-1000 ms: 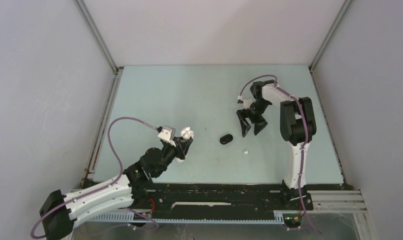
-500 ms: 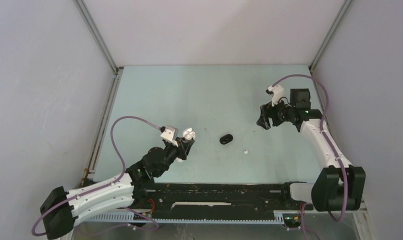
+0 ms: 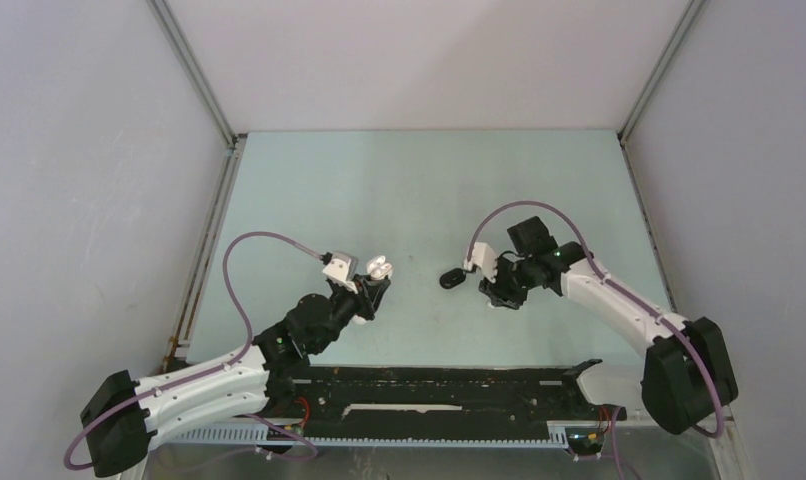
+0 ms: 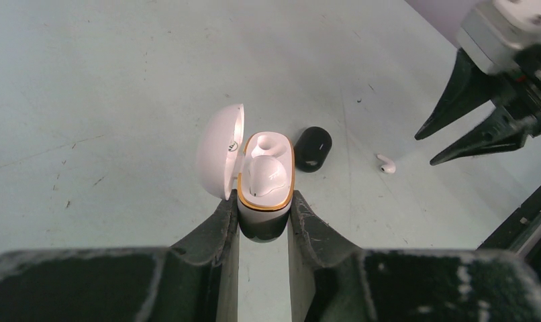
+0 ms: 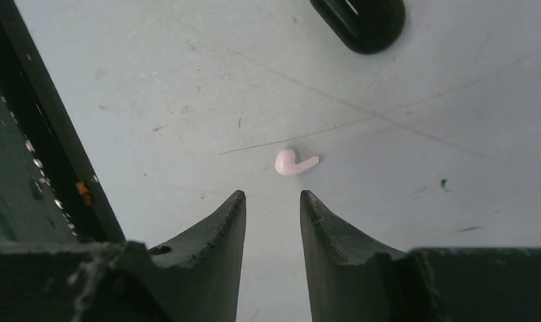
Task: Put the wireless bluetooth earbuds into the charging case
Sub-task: Place the right earbud at the center of the board.
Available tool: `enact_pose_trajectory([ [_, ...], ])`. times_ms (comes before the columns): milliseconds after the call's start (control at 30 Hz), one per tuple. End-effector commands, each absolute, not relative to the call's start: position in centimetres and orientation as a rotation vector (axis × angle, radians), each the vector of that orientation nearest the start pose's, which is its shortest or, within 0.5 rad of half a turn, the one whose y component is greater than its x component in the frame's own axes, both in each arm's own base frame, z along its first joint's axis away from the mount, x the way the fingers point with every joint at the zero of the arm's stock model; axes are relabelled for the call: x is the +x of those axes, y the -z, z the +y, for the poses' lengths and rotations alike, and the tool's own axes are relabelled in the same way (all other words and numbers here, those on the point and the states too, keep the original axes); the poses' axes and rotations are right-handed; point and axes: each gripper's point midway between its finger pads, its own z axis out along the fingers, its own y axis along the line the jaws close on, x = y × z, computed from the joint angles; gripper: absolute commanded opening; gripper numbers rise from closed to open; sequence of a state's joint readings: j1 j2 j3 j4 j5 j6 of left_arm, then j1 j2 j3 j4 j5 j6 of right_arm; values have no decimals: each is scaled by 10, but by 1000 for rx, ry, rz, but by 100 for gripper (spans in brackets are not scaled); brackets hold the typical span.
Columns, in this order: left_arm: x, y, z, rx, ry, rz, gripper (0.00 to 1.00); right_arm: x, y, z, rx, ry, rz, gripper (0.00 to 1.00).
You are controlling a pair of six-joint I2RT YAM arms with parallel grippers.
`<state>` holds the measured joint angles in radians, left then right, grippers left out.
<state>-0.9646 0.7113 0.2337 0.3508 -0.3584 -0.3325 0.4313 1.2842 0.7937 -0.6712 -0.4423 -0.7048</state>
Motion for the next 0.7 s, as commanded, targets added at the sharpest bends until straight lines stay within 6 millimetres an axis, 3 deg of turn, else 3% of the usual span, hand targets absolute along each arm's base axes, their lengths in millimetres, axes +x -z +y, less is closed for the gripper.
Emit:
enact_pose_trajectory([
  [0, 215, -193, -227, 236, 724, 1623, 1, 213, -74, 155, -1834, -338, 1845, 40],
  [233, 215, -193, -227, 238, 723, 1623, 1, 205, -52, 158, -2100, -258, 1731, 41],
  [667, 213, -190, -217, 222, 700, 1618, 1, 212, -24, 162, -2283, -159, 1655, 39],
])
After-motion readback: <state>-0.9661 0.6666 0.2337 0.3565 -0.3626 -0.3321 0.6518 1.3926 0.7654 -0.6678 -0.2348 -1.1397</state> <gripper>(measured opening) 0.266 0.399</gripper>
